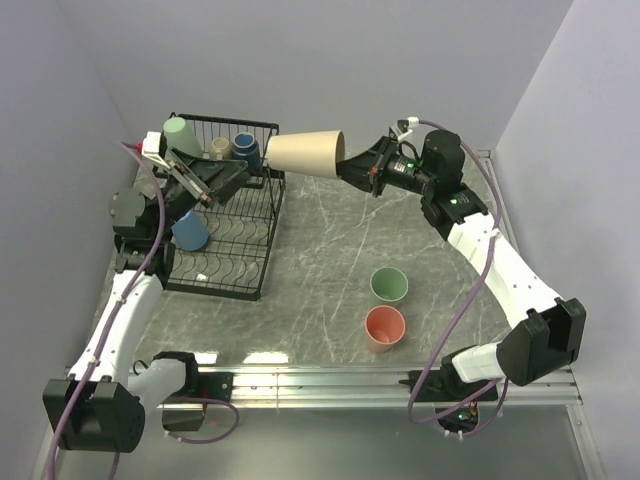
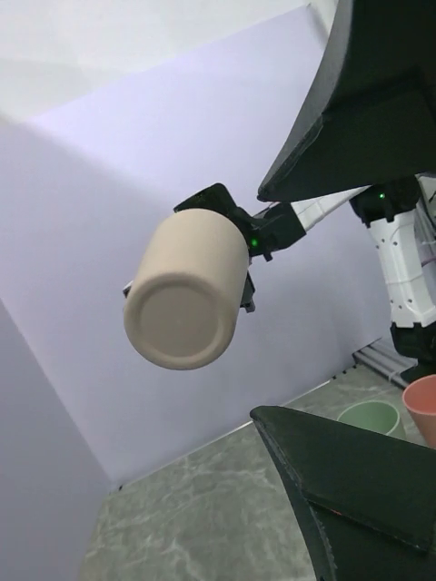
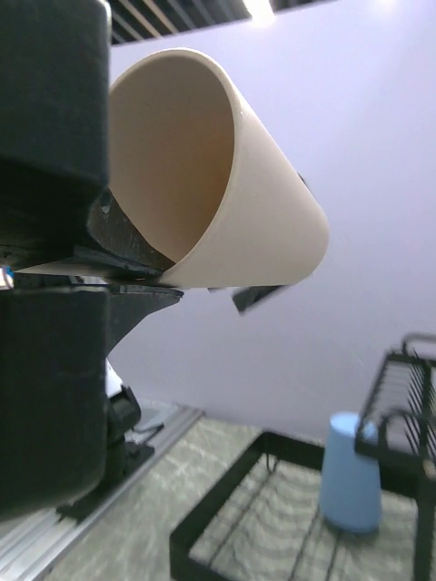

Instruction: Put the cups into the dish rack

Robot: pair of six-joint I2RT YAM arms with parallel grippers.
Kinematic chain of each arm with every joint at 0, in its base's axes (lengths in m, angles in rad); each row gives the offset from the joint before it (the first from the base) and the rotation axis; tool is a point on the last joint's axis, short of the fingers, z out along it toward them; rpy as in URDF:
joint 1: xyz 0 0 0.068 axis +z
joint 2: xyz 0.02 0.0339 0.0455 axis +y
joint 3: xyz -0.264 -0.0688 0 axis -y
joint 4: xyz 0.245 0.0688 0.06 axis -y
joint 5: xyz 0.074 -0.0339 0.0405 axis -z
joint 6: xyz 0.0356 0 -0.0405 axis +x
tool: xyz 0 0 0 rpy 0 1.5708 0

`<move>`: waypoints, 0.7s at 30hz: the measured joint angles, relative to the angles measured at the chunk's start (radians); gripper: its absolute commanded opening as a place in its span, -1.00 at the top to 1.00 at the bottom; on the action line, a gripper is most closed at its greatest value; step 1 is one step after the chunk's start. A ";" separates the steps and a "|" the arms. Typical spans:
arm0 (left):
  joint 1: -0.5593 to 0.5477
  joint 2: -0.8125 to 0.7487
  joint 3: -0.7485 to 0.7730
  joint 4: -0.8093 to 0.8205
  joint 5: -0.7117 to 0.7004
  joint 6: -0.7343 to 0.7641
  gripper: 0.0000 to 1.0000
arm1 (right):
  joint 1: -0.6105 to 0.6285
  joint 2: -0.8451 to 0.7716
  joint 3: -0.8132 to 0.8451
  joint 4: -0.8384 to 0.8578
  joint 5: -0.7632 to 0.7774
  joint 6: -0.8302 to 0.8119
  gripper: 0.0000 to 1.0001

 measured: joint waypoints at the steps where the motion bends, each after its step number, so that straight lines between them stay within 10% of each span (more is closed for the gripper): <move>1: -0.010 0.004 -0.008 0.024 0.000 -0.019 -0.99 | 0.010 0.000 0.000 0.020 -0.001 0.011 1.00; 21: -0.086 0.014 -0.030 0.184 -0.002 -0.105 -0.99 | 0.185 0.085 0.003 0.183 -0.018 0.127 1.00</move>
